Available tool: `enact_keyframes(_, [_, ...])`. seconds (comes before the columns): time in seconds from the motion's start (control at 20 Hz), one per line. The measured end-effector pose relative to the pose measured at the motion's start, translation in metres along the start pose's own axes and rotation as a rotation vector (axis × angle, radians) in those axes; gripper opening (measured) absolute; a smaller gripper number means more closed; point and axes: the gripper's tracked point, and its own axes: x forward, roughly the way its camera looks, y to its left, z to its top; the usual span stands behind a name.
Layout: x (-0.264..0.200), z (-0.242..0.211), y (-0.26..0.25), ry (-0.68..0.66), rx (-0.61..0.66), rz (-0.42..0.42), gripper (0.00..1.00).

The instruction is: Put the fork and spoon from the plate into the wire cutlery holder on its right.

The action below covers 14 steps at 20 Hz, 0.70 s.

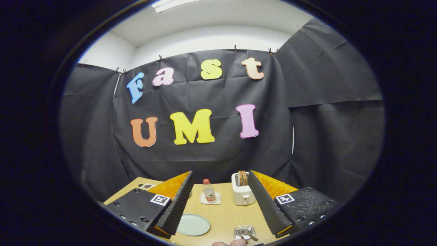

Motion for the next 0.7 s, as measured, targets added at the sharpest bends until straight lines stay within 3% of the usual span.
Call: enact_keyframes(0.7, [0.005,0.009,-0.003,-0.017,0.016,-0.017,0.96])
